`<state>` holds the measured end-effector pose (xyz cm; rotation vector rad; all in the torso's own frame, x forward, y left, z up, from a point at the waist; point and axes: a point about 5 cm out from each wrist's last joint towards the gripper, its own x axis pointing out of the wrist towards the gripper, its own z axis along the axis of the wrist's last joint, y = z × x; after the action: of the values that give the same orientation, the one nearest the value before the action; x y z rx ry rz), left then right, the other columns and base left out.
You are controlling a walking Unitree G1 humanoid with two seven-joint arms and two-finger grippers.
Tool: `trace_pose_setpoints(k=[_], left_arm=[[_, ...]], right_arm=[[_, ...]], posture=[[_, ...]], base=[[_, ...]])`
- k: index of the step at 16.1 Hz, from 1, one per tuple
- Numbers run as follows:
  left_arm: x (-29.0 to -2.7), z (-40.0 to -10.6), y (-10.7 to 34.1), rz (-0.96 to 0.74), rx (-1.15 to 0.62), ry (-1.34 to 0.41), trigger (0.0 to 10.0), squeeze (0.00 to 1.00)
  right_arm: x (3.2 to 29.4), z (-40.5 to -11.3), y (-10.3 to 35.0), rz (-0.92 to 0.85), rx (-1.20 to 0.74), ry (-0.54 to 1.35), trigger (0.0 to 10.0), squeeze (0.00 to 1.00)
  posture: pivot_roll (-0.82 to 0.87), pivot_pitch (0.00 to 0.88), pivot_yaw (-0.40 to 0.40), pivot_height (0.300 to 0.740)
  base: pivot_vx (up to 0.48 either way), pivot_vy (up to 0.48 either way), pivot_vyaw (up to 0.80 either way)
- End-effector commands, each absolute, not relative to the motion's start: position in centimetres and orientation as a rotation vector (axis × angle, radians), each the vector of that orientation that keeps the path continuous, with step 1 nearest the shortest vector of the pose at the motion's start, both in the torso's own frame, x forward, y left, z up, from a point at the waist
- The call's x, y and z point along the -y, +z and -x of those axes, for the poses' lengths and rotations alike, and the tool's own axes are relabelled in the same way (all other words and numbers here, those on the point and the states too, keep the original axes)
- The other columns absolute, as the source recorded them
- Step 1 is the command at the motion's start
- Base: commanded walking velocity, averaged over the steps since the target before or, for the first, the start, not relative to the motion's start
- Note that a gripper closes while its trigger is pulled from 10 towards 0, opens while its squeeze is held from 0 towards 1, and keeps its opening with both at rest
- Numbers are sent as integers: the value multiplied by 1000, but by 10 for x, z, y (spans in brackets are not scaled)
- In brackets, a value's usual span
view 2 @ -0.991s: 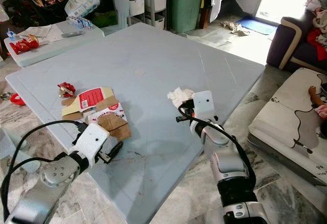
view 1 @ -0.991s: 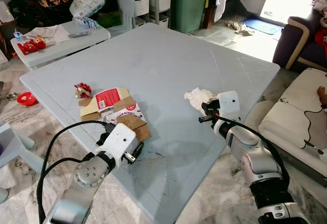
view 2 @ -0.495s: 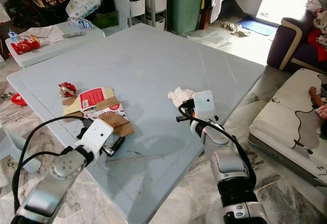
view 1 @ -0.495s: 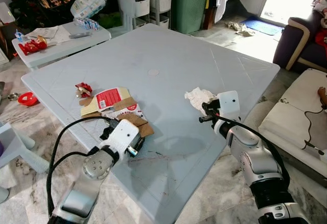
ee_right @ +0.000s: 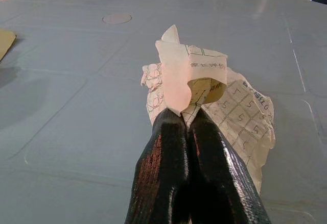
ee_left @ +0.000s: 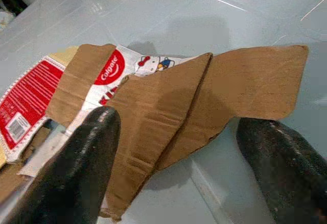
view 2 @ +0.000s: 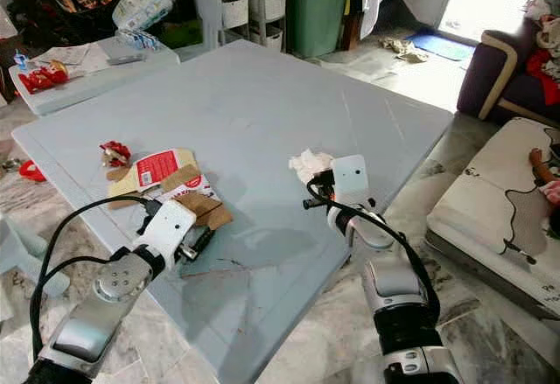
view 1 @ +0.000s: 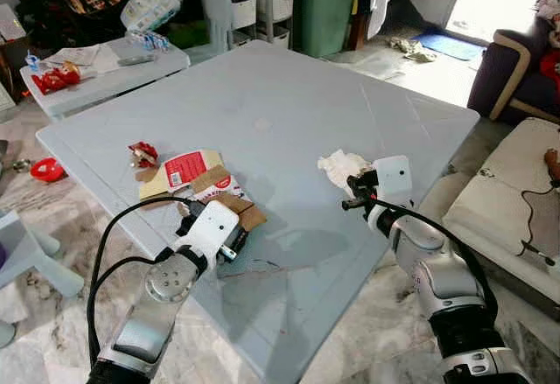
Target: Picking trash to rubbish bin
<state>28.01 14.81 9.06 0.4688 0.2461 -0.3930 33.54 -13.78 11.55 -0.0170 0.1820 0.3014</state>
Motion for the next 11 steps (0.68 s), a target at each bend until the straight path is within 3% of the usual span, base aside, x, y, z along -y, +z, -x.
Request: trace_pose_setpoints(k=[1, 11], left_arm=[[-153, -277, 81, -452, -296, -390, 0, 0], [-151, -275, 80, -389, -286, -379, 0, 0]], right_arm=[[140, -336, 121, 15, -167, 295, 0, 0], [141, -336, 119, 16, -173, 291, 0, 0]], posture=[[40, 0, -21, 740], [37, 2, -29, 740]], base=[[0, 0, 0], [0, 0, 0]])
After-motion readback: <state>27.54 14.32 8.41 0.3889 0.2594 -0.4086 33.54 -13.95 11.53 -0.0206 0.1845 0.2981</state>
